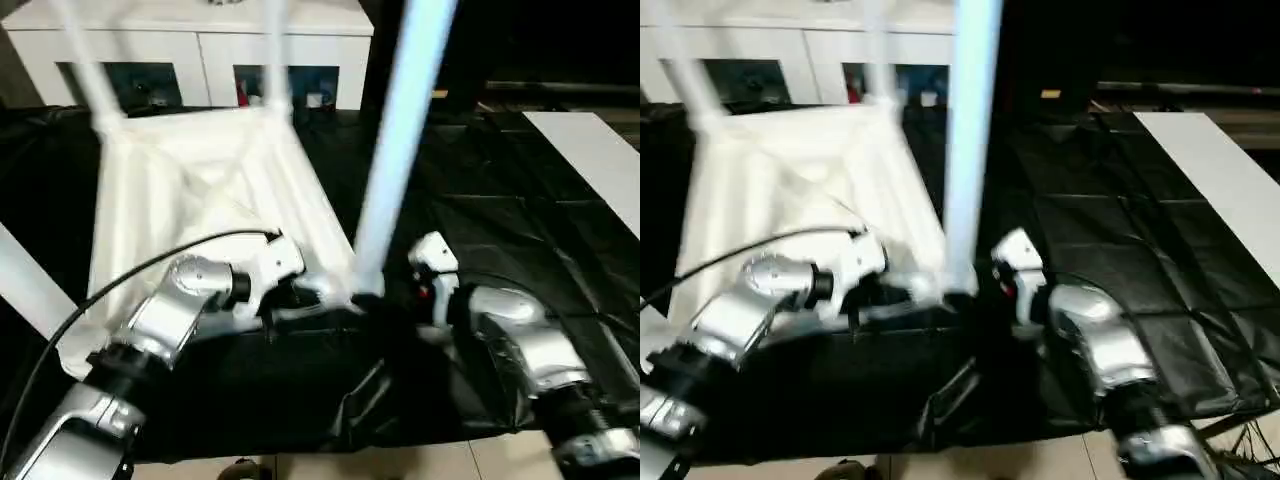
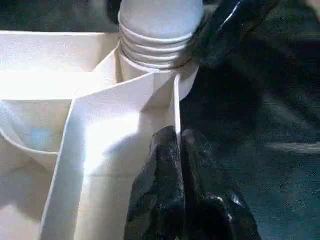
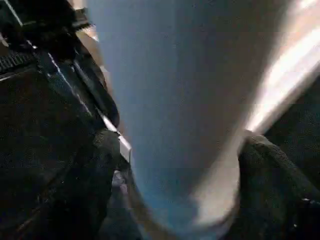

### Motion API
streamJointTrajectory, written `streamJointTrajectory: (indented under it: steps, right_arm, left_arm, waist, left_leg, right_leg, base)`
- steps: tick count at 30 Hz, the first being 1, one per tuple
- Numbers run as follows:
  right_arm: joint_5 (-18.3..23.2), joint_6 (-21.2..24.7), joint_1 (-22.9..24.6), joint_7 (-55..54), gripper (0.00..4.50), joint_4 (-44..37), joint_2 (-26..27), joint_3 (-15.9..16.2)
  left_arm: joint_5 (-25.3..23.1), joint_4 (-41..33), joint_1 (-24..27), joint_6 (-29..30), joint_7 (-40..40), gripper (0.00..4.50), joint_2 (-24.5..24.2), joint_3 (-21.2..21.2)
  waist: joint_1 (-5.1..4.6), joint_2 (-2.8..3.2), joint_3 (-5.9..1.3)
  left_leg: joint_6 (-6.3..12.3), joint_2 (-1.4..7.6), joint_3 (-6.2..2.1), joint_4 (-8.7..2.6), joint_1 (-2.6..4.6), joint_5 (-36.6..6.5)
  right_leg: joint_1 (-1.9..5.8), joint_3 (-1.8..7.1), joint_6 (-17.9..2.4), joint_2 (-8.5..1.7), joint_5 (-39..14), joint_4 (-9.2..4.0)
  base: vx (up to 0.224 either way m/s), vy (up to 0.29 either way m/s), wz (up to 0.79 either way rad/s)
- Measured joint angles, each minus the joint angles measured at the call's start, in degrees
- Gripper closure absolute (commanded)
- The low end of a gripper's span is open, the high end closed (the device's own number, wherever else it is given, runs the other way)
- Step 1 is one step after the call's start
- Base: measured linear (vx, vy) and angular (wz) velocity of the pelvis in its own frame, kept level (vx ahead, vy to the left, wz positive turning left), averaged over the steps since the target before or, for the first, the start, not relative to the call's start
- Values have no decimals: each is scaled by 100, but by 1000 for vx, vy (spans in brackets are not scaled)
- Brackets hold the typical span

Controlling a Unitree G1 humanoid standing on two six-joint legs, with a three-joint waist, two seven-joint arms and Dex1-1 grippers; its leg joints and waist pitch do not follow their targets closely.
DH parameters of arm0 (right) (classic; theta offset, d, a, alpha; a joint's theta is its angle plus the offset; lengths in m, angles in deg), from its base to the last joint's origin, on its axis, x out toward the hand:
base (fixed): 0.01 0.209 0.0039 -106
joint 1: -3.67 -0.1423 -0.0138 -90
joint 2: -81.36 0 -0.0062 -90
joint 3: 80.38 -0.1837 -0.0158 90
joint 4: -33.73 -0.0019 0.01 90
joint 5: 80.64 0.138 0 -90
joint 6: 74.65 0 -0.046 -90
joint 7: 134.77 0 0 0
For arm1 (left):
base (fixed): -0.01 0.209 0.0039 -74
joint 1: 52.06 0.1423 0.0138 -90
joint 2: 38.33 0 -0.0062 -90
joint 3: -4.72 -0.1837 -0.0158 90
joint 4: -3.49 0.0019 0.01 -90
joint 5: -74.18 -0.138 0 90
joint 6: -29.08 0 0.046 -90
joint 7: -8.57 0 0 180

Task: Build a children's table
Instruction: Rotate leg to tighten

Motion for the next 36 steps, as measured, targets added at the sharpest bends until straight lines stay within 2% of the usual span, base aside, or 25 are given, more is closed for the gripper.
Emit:
streamJointTrajectory:
  steps: [5,6,8,16,21,23,27,32,36]
  right_arm:
    - [-37,29,5,129,87,-77,-100,89]
    - [-42,29,5,186,102,-77,-103,100]
    - [-48,27,3,222,102,-76,-134,122]
    - [-115,28,-10,296,177,-70,-144,134]
    - [-132,4,-21,295,183,-30,-116,132]
    - [-180,-82,-84,36,183,160,50,112]
    - [-335,-114,-267,-962,184,574,555,-91]
    - [-468,216,-463,-2658,184,856,1354,-512]
    - [-599,251,-831,-3966,185,1321,1843,-806]
  left_arm:
    - [15,-34,11,11,163,450,-79,-10]
    - [20,-34,11,11,174,450,-87,-10]
    - [27,-34,11,12,205,450,-98,-10]
    - [29,-34,11,12,288,450,-144,-10]
    - [27,-34,12,14,299,450,-161,-10]
    - [-38,-32,12,15,147,450,-159,5]
    - [-247,105,-57,129,-496,450,69,125]
    - [-396,171,-180,860,-1601,450,771,304]
    - [-513,530,-404,1089,-2539,450,1414,440]
  waist:
    - [0,0,0]
    - [-1,0,0]
    - [5,0,0]
    - [59,0,0]
    - [67,-1,0]
    - [51,-8,-4]
    - [-91,-13,-7]
    - [-230,-36,-22]
    - [-245,-36,-25]
  left_leg:
    - [-4,4,0,-1,0,3]
    - [-4,6,0,0,0,3]
    - [-3,7,0,0,-1,3]
    - [3,8,2,3,0,8]
    - [1,9,2,3,2,9]
    - [-4,11,2,4,11,12]
    - [-20,13,2,2,30,22]
    - [-34,18,1,1,40,30]
    - [-34,17,1,-2,39,30]
  right_leg:
    - [-3,-2,2,2,2,3]
    - [-3,-2,2,3,2,3]
    - [-3,-3,2,4,2,2]
    - [-3,-3,2,4,2,5]
    - [-3,-3,2,4,3,10]
    - [-2,-2,1,6,3,20]
    - [3,-1,-6,7,17,27]
    - [-2,-3,-1,7,32,20]
    - [-5,-2,2,8,40,10]
  base:
    - [0,0,0]
    - [0,0,0]
    - [0,0,0]
    - [0,0,0]
    - [0,0,0]
    - [0,0,0]
    - [0,0,0]
    - [0,0,0]
    - [0,0,0]
